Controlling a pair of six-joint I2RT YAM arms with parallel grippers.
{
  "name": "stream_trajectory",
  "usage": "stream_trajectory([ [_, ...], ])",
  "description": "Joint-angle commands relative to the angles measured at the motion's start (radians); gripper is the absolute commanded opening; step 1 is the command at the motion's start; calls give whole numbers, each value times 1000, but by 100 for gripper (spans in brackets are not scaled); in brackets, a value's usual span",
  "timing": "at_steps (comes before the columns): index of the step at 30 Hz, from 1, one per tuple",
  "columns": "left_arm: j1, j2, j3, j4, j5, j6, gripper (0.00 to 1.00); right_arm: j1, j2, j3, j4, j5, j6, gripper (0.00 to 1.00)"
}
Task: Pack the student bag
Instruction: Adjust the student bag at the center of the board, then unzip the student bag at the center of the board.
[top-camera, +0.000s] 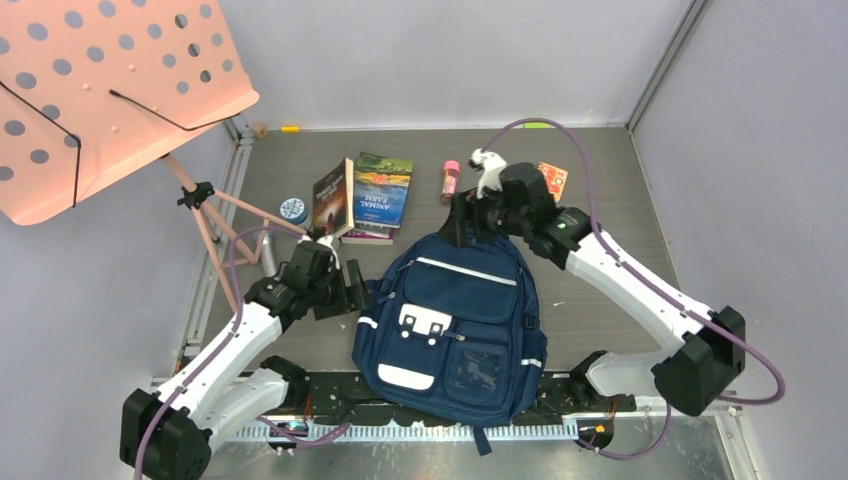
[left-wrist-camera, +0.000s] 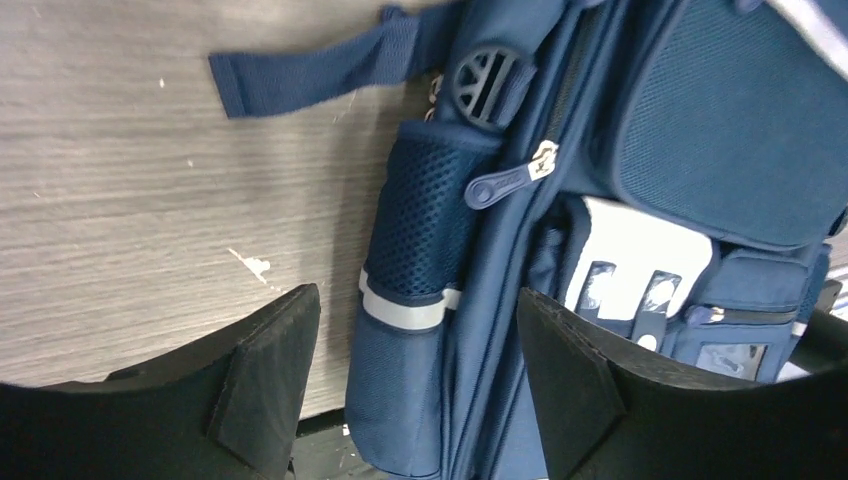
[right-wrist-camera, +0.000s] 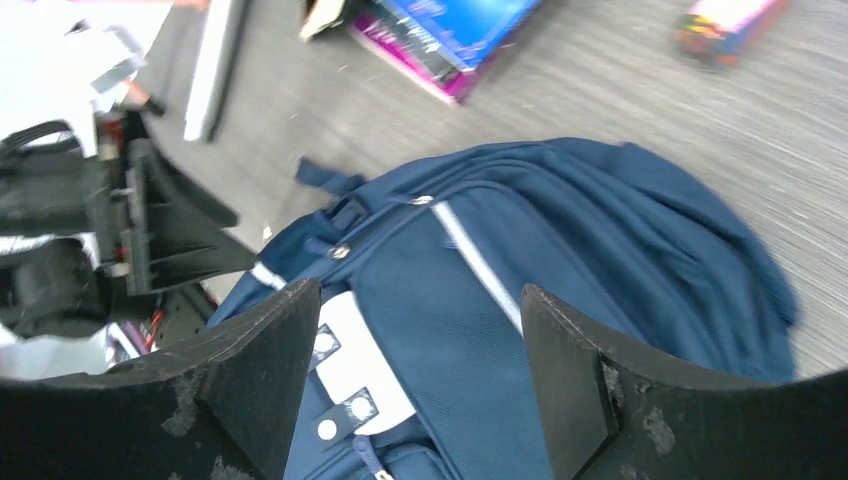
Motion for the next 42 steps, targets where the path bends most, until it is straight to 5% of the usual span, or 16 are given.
stream_trajectory([
  [1, 7, -45, -79, 93, 53, -87, 71, 100, 96, 71, 102, -81, -56, 78],
  [9, 7, -108, -225, 154, 58, -158, 63, 270, 384, 222, 78, 15, -104, 74],
  [12, 7, -112, -265, 203, 104, -152, 54, 302, 437, 241, 77, 40, -108, 74],
  [17, 6, -110, -261, 245, 216, -76, 23, 311, 455, 176, 136, 80, -45, 74],
  [25, -21, -103, -271, 275, 430, -74, 0, 311, 353, 29, 148, 101, -20, 74],
  [35, -76, -163, -263, 133, 229, -169, 0, 366, 367, 121, 71, 8, -161, 73],
  [42, -76, -183, -296, 184, 230, -238, 0, 437, 495, 196, 67, -15, -301, 70],
])
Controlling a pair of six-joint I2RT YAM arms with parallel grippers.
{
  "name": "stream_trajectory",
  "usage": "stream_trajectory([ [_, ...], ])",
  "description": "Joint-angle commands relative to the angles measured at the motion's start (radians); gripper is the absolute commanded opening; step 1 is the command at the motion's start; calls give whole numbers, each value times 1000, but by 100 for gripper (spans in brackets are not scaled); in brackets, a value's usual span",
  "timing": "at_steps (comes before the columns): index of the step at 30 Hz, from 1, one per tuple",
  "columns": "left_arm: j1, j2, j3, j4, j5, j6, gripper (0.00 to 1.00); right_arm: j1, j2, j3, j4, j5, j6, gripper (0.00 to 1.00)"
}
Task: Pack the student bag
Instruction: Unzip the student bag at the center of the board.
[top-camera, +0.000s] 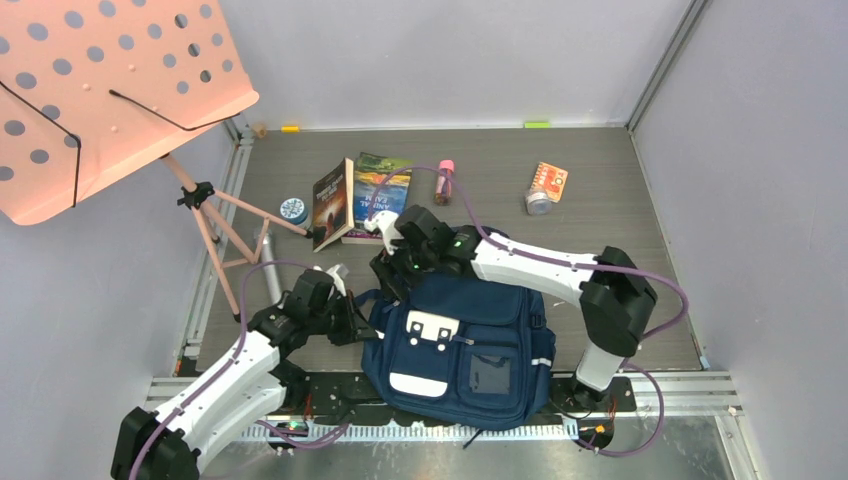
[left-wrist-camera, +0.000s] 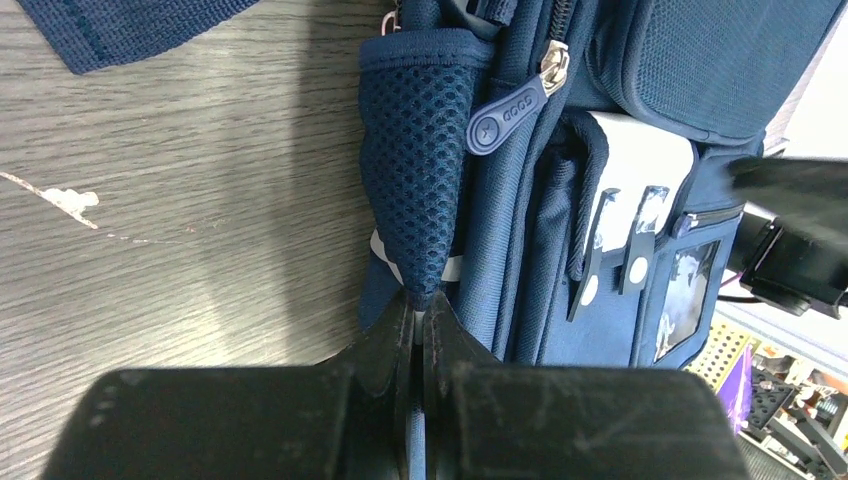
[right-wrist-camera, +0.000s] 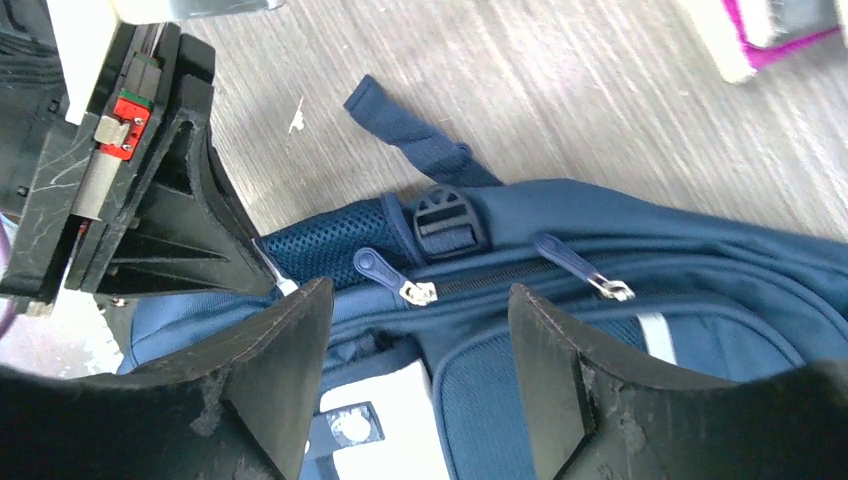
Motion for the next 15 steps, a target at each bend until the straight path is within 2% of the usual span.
stream_trajectory([
  [1, -5, -14, -11, 22, 3, -51, 0, 50, 80, 67, 0, -33, -136, 70],
  [15, -5, -27, 4, -19, -6, -50, 0, 91, 192, 80, 0, 29, -256, 69],
])
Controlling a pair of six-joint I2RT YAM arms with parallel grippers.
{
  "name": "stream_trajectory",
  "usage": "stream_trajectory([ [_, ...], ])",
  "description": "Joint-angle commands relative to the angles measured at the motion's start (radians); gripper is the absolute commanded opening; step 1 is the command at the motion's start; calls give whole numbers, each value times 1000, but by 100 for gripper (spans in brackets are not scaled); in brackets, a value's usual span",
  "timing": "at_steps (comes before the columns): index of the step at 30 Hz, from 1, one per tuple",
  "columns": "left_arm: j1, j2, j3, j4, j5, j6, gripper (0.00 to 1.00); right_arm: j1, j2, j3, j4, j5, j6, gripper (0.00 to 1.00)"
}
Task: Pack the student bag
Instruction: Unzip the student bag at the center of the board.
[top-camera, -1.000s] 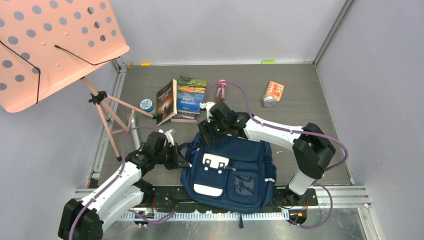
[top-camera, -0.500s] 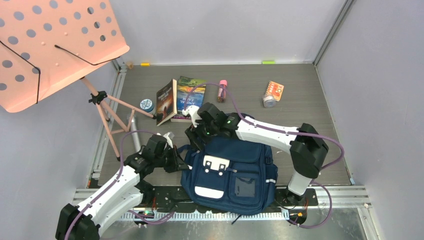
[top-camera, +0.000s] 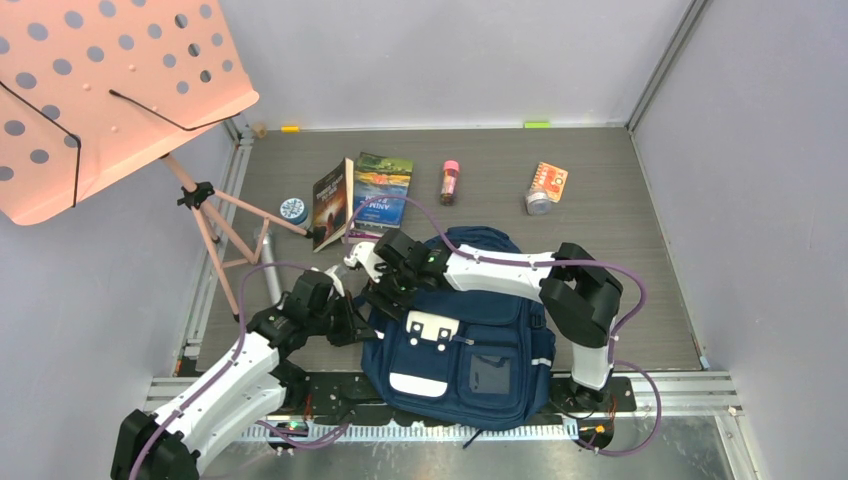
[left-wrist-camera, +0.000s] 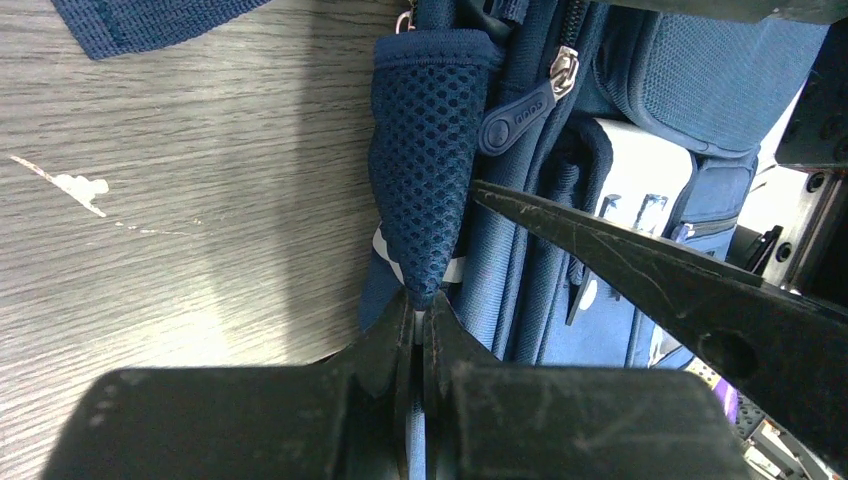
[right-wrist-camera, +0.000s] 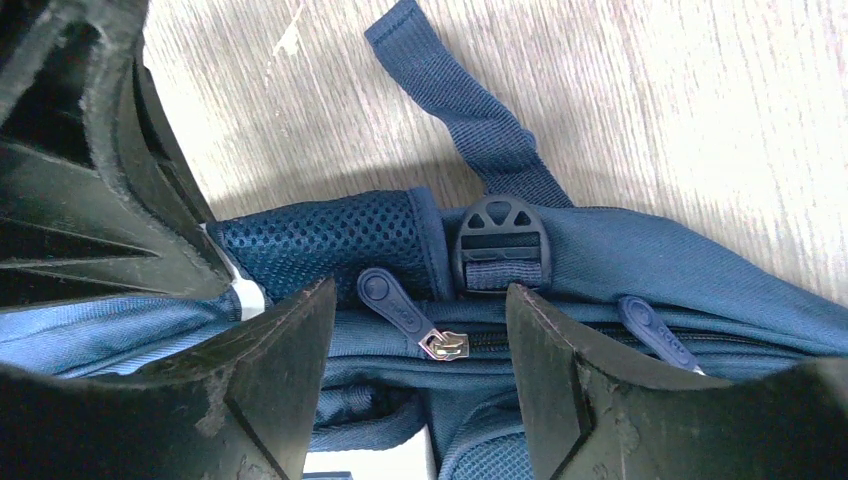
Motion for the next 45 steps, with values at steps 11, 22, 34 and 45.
stream_trajectory([
  [11, -3, 9, 31, -17, -2, -2, 0, 50, 25, -32, 115, 179, -94, 64],
  [22, -3, -36, 7, -33, -34, -19, 0, 50, -8, -30, 170, 335, 42, 1],
  [34, -3, -61, -7, -76, -61, -7, 0, 5, -42, 22, 145, 429, 231, 1],
  [45, -3, -93, -33, -94, -69, -26, 0, -105, -49, 33, 190, 415, 349, 1],
])
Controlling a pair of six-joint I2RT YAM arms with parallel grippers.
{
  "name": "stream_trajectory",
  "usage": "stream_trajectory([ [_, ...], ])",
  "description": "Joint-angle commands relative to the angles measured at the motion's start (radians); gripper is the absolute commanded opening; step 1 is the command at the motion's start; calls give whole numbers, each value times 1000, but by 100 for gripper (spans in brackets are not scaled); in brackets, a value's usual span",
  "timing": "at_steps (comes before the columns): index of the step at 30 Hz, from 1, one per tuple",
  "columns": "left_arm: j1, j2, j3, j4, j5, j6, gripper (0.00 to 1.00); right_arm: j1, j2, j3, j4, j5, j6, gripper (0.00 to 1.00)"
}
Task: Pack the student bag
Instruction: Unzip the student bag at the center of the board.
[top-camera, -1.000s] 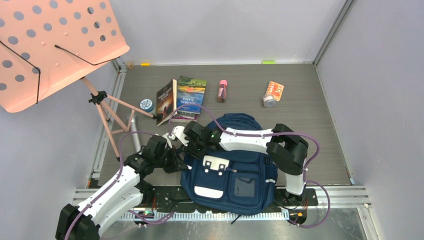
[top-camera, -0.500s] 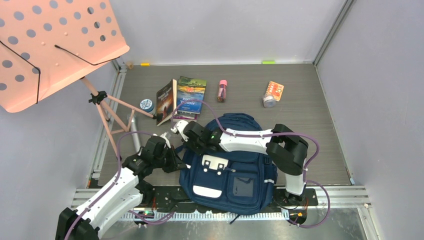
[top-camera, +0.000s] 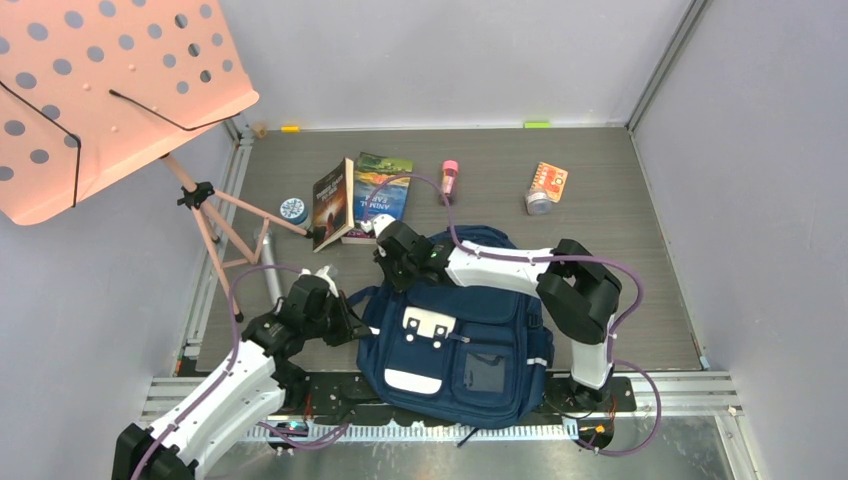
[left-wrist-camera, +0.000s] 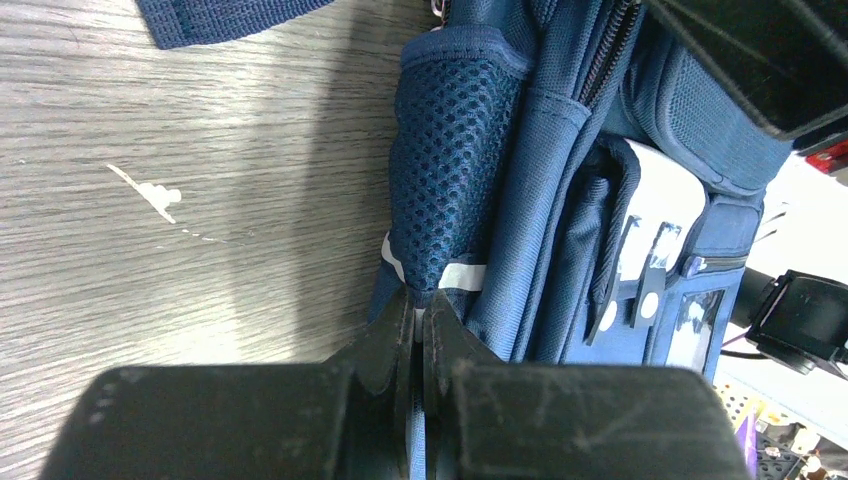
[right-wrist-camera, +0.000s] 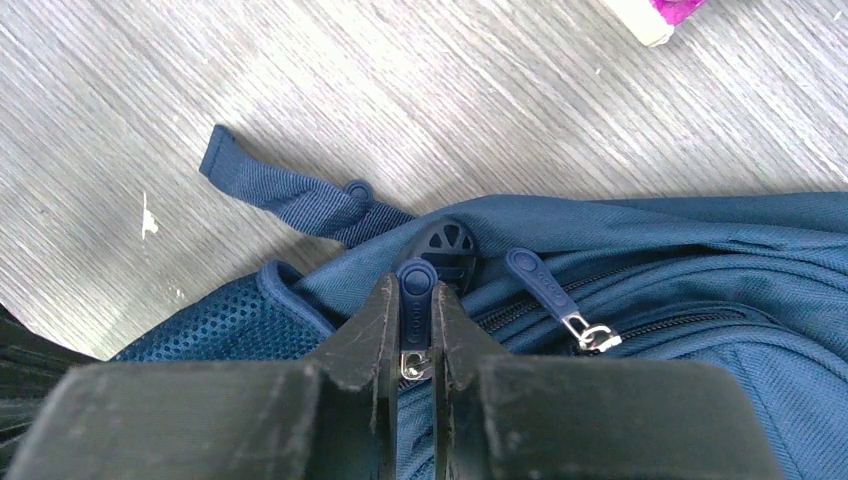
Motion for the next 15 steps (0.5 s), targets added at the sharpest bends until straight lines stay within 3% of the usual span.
stream_trajectory([
  [1, -3, -18, -11, -73, 26, -8, 0, -78, -63, 43, 87, 99, 31, 1],
  [15, -3, -45, -17, -112, 8, -6, 0, -251, -61, 64, 152, -113, 31, 3],
])
